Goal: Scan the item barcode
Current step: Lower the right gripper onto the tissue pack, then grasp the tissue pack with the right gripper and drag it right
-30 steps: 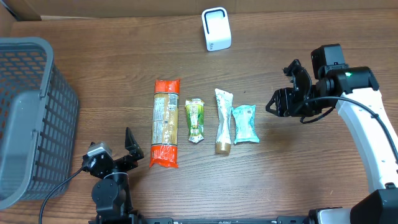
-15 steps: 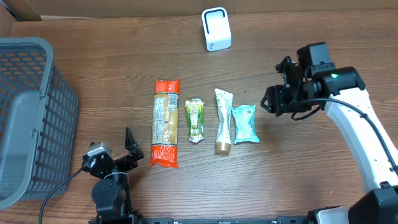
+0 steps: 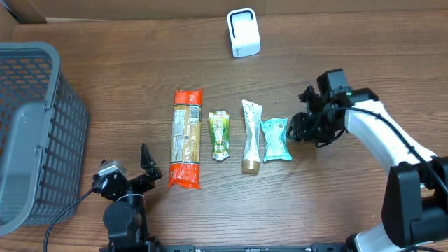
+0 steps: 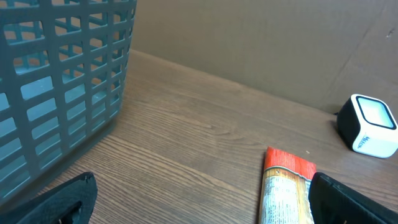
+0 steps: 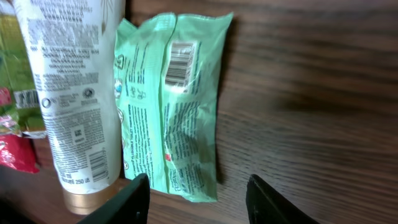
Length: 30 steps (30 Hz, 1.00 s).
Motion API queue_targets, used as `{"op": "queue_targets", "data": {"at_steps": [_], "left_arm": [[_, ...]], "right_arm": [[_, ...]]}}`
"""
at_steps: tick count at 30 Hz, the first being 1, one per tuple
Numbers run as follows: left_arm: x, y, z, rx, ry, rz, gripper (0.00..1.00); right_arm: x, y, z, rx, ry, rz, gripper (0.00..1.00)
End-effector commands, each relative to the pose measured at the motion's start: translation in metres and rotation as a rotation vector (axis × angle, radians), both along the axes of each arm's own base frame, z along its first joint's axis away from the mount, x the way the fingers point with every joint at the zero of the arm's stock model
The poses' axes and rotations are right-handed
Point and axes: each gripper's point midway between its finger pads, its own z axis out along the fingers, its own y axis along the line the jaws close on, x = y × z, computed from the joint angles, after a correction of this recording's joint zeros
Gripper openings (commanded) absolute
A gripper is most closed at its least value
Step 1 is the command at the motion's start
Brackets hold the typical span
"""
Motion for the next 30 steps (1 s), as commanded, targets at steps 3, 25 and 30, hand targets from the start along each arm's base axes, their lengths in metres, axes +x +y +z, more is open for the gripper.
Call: {"op": "queue_targets", "data": {"at_steps": [3,25,30], "left_arm": [[-0.001,0.001,0.002,0.018,-0.006,0.006,1.0],[-0.001,0.001,0.002,0.018,-0.006,0.006,0.99],[-0.001,0.001,0.002,0.018,-0.006,0.006,0.99]], "right_arm": [[-0.01,0.019,-0.01,0.009,-0.004,0.046,0.51],[-0.02,0.011,-0.072,-0.049,-0.037,-0.053,0.52],[-0.036,0.0,-0.093,-0.077,0.097,-0.161,0.47]]}}
